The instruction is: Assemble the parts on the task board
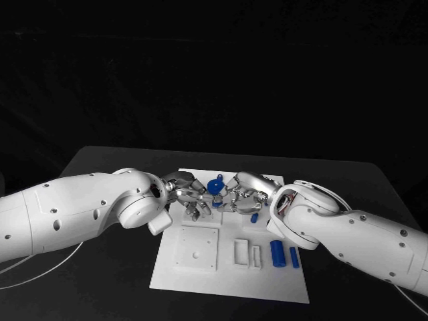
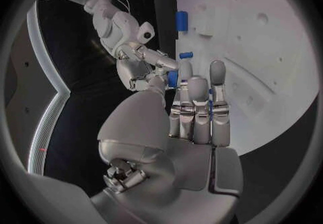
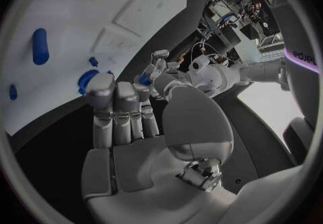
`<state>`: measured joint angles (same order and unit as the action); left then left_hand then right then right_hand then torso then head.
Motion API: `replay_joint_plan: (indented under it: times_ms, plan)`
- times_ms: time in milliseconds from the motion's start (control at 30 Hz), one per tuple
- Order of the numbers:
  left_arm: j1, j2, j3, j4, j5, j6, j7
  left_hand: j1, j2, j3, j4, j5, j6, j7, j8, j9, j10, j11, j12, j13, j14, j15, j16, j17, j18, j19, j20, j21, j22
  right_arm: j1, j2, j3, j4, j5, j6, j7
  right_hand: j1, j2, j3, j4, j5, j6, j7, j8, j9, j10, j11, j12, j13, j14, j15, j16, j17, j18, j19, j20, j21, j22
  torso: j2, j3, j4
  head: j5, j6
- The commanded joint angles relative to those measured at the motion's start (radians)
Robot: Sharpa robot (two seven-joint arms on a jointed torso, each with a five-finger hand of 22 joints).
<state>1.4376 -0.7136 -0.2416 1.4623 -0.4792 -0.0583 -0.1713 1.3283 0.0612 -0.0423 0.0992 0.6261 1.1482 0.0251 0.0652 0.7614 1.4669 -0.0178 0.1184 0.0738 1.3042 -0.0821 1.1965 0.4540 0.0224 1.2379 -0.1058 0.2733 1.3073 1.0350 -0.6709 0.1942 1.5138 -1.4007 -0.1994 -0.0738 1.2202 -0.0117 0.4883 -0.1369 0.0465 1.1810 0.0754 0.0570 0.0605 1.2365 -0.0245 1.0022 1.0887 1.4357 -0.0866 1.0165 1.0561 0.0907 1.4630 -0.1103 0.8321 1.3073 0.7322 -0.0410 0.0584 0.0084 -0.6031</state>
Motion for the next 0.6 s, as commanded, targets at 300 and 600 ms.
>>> replay_joint_plan:
  times_ms: [300, 600]
  plan:
    - [-0.001, 0.003, 0.001, 0.003, -0.012, 0.020, 0.016, -0.013, -0.004, 0.148, -0.094, 0.018, 0.013, 0.001, 0.011, 0.063, 0.037, -0.008, 0.001, 0.001, -0.005, -0.006, 0.011, 0.007, -0.004, -0.020, -0.002, 0.041, 0.023, 0.000, 0.003, 0.000, 0.001, -0.005, 0.012, 0.006, -0.002, 0.011, 0.004, -0.004, 0.002, 0.035, -0.015, 0.006, 0.004, -0.002, -0.008, -0.009, 0.003, 0.001, -0.008, -0.006, 0.003, -0.017, 0.027, -0.006, 0.003, 0.100, 0.000, -0.0001, 0.0002, 0.000, -0.002]
    - [-0.001, 0.005, 0.001, 0.001, -0.011, -0.001, -0.009, -0.082, -0.016, 0.185, -0.140, 0.118, 0.050, -0.019, 0.025, 0.157, 0.043, -0.030, 0.111, 0.033, 0.012, -0.023, 0.023, 0.017, -0.011, -0.021, -0.019, 0.079, 0.022, 0.000, 0.003, 0.000, -0.005, 0.000, -0.029, -0.011, -0.012, -0.087, -0.314, 0.045, 0.102, -0.076, 0.018, 0.010, 0.005, -0.043, 0.018, -0.071, -0.057, -0.013, 0.011, -0.033, -0.022, -0.006, 0.030, 0.015, -0.003, 0.099, 0.000, 0.0004, -0.0019, 0.001, -0.001]
